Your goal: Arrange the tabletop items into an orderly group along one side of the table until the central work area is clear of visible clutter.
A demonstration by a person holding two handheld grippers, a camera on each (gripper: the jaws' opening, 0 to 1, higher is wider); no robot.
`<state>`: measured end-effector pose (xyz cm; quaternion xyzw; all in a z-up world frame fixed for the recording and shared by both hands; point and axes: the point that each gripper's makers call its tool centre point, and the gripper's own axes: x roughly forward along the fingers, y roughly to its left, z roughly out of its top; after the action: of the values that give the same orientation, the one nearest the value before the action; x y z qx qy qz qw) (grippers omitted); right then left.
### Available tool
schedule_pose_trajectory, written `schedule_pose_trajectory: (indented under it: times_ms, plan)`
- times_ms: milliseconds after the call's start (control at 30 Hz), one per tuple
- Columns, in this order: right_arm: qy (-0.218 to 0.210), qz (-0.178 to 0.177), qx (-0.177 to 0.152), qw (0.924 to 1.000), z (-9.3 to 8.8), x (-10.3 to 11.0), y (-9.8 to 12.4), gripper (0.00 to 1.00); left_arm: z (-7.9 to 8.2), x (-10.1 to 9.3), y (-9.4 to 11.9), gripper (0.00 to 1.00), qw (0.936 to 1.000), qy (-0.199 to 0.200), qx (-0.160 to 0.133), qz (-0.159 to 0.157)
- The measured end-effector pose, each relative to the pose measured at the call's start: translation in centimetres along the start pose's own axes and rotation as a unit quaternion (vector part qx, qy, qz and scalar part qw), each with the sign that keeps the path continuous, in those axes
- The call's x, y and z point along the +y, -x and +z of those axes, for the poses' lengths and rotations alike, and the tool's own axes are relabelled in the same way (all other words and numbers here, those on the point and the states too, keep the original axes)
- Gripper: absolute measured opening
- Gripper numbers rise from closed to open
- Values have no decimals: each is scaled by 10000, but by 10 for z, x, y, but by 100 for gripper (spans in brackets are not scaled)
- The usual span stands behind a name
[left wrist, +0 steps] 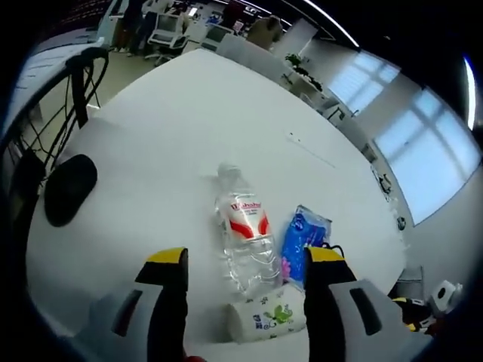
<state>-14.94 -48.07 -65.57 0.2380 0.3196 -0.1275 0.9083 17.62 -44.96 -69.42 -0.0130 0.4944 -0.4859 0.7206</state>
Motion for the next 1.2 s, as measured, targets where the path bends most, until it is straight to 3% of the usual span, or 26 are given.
schedule_pose_trajectory:
  times_ms: [367,767,1200]
  plan:
    - [-11,38,102,9999,-3,2,-4,62,4,-8,-29,61,9994,207,228,165]
    - [-84,24,181,9998,-8,-5,-5,62,7,-4,-59,61,9957,-112,466,791]
    - [-114,123,296,9994,-12,-11,-9,62,9,0,-81,60,9909,-180,677,1153]
